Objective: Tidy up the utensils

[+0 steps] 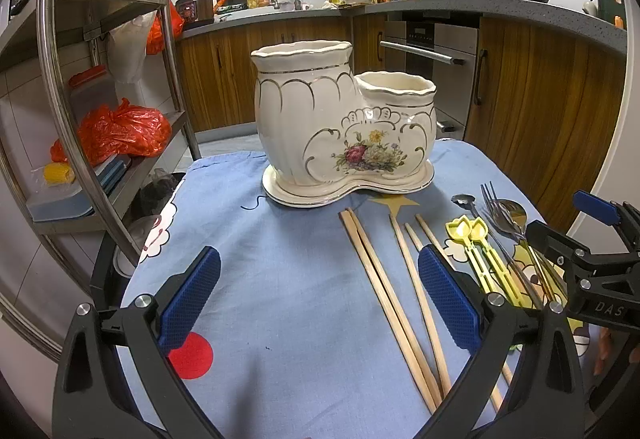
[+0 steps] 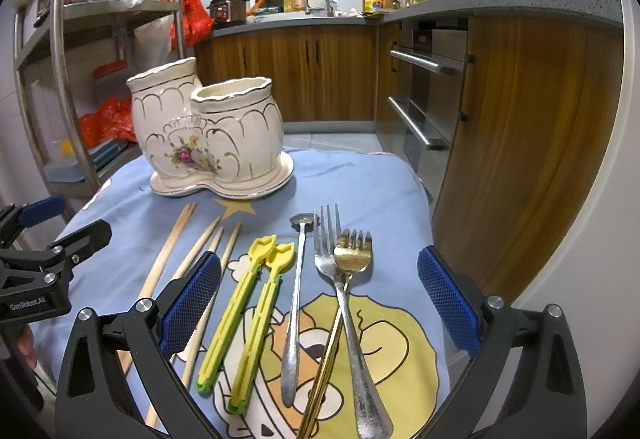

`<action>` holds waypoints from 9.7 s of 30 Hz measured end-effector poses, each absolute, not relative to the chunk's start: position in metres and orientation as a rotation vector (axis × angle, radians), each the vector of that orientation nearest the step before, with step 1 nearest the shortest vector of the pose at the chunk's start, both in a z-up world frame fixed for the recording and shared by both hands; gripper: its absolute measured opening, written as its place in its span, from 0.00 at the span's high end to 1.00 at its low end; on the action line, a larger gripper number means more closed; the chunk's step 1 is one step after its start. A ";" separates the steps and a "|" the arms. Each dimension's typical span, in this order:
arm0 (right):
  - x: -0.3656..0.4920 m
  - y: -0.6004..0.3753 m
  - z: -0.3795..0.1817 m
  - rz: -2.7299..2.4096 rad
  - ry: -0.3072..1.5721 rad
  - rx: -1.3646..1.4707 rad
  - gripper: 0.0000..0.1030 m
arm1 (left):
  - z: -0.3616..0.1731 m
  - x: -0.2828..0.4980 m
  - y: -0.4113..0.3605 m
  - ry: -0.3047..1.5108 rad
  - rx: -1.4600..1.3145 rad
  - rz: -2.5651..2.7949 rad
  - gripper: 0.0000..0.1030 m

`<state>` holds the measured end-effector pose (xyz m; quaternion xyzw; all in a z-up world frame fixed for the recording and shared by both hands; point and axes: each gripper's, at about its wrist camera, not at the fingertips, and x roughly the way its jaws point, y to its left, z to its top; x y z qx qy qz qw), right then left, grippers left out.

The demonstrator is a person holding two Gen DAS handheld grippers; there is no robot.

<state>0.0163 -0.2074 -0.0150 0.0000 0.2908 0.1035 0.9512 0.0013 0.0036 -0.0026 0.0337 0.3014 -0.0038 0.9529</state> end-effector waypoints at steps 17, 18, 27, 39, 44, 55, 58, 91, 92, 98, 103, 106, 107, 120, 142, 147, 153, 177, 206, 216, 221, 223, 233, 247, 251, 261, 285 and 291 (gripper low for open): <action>0.016 -0.207 -0.015 0.210 0.591 -0.002 0.05 | -0.002 0.002 0.002 0.622 0.071 -0.005 0.05; 0.016 -0.208 -0.015 0.209 0.590 -0.002 0.05 | -0.003 0.002 0.002 0.621 0.070 -0.005 0.05; 0.017 -0.207 -0.015 0.209 0.592 -0.004 0.05 | -0.003 0.002 0.003 0.620 0.070 -0.005 0.05; 0.016 -0.210 -0.019 0.208 0.597 -0.003 0.05 | -0.009 0.008 0.002 0.650 0.050 -0.032 0.05; 0.016 -0.212 -0.019 0.208 0.601 -0.006 0.05 | -0.015 0.013 0.002 0.690 0.067 -0.042 0.05; 0.025 -0.238 -0.001 0.178 0.597 0.033 0.05 | -0.031 0.026 0.001 0.813 0.143 0.011 0.05; 0.031 -0.246 0.003 0.153 0.616 -0.005 0.05 | -0.033 0.029 0.007 0.832 0.101 -0.017 0.05; 0.051 -0.246 -0.030 0.271 0.821 -0.054 0.55 | -0.043 0.064 -0.007 0.955 0.070 -0.116 0.67; 0.054 -0.247 -0.031 0.279 0.831 -0.037 0.56 | -0.042 0.065 -0.006 0.959 0.073 -0.131 0.75; 0.067 -0.242 -0.039 0.341 0.863 0.026 0.65 | -0.041 0.068 0.001 0.971 0.098 -0.165 0.84; 0.084 -0.242 -0.047 0.360 0.887 0.086 0.69 | -0.042 0.073 -0.002 0.953 0.074 -0.160 0.84; 0.090 -0.243 -0.050 0.377 0.894 0.117 0.70 | -0.043 0.075 -0.002 0.939 0.077 -0.162 0.84; 0.090 -0.243 -0.050 0.385 0.893 0.124 0.72 | -0.043 0.074 -0.003 0.936 0.080 -0.161 0.84; 0.071 -0.239 -0.033 0.422 0.813 0.111 0.74 | -0.042 0.058 -0.007 0.907 0.121 -0.176 0.95; 0.082 -0.264 -0.026 0.435 0.728 0.295 0.96 | -0.044 0.055 -0.009 0.897 0.128 -0.183 0.95; 0.076 -0.260 -0.020 0.450 0.697 0.265 0.96 | -0.044 0.054 -0.010 0.895 0.142 -0.184 0.95; 0.069 -0.256 -0.006 0.453 0.616 0.244 0.96 | -0.042 0.053 -0.009 0.891 0.139 -0.192 0.95; 0.032 -0.223 0.051 0.439 0.323 0.044 0.97 | -0.004 0.017 0.013 0.642 0.067 -0.267 0.95; 0.085 -0.180 0.160 0.464 0.013 0.134 0.97 | 0.140 0.147 0.040 0.130 -0.137 -0.326 0.95; 0.121 -0.167 0.116 0.466 0.079 0.139 0.97 | 0.113 0.157 0.033 0.100 -0.088 -0.271 0.95; 0.133 -0.161 0.097 0.488 0.173 0.107 0.97 | 0.100 0.140 0.041 0.120 -0.118 -0.275 0.95; 0.136 -0.161 0.090 0.490 0.205 0.111 0.97 | 0.095 0.133 0.042 0.143 -0.116 -0.267 0.95; 0.146 -0.164 0.079 0.461 0.256 0.145 0.97 | 0.078 0.127 0.039 0.211 -0.042 -0.231 0.95; 0.158 -0.175 0.071 0.409 0.281 0.160 0.95 | 0.071 0.127 0.039 0.232 -0.039 -0.231 0.92; 0.160 -0.177 0.070 0.407 0.289 0.164 0.95 | 0.069 0.126 0.039 0.236 -0.043 -0.234 0.78; 0.160 -0.178 0.068 0.413 0.301 0.172 0.75 | 0.069 0.124 0.037 0.239 -0.037 -0.235 0.67; 0.055 -0.235 0.080 0.384 0.319 0.167 0.05 | 0.065 0.032 0.030 0.332 -0.009 -0.141 0.05; 0.025 -0.245 0.062 0.396 0.379 0.099 0.05 | 0.049 0.020 0.021 0.415 -0.006 -0.156 0.05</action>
